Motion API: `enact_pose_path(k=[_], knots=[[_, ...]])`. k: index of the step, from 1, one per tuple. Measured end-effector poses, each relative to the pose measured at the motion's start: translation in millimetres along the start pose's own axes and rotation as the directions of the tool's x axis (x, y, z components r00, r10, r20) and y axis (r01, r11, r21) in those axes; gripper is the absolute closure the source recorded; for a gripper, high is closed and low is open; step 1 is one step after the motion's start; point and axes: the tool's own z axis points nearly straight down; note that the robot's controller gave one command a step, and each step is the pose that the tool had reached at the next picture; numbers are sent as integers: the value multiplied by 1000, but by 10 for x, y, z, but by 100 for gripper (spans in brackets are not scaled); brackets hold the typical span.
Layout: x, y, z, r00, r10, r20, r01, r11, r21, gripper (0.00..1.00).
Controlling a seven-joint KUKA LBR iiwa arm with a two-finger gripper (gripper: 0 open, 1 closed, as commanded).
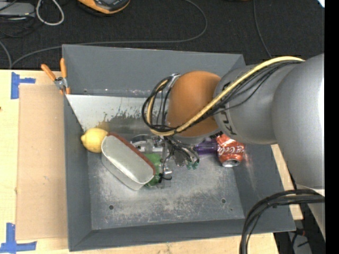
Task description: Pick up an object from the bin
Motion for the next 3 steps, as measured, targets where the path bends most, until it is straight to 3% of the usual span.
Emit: enact_pose_path(k=[1, 2, 3], knots=[[-163, -267, 229, 923, 386, -8, -386, 922, -14, 0], [-141, -209, 175, 992, 127, 22, -127, 992, 3, 100], [-145, -184, 217, 995, 97, 18, -97, 995, 3, 100]])
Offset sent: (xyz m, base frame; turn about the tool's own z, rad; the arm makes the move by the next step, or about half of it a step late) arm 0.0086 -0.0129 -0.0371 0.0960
